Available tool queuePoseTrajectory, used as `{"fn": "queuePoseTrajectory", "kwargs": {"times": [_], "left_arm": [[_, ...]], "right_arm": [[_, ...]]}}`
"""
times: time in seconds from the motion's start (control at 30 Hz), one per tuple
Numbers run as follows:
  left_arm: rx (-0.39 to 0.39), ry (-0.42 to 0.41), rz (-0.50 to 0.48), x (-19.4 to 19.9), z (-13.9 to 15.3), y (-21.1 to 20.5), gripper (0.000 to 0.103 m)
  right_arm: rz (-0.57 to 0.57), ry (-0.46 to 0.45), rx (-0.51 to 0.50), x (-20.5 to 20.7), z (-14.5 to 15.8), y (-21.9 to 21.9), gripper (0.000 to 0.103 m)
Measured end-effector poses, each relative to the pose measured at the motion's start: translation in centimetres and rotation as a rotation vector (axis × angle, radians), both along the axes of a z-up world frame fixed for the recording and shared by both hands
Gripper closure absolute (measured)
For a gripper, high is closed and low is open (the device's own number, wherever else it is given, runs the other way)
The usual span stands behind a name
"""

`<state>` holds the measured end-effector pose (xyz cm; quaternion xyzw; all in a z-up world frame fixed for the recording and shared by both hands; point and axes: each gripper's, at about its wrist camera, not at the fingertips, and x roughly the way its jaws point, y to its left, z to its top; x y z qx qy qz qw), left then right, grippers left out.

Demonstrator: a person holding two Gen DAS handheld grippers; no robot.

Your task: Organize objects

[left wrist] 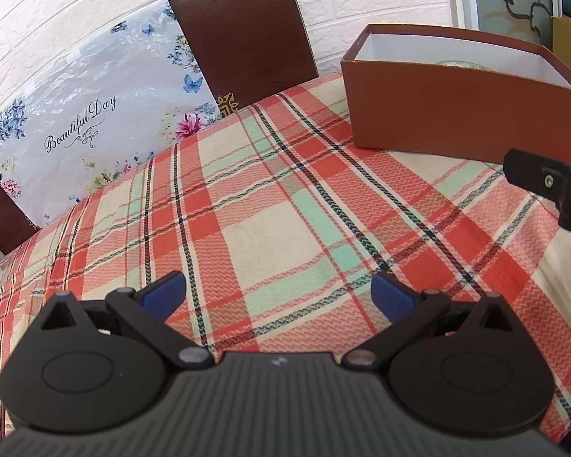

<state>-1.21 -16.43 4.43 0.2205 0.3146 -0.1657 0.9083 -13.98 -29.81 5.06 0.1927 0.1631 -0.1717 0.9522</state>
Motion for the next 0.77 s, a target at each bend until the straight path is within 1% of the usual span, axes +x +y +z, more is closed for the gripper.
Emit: {"fn": "queuePoseTrajectory", "kwargs": {"times": [0.5, 0.77], "left_arm": [[-0.001, 0.006, -0.006, -0.20, -0.01, -0.25, 0.000], [-0.021, 0.014, -0.041, -0.55, 0.00, -0.36, 0.000]], "right_arm": [[0.003, -0.001, 0.004, -0.18, -0.13, -0.43, 0.012], [0.006, 0.000, 0.001, -0.21, -0.25, -0.68, 0.012]]}}
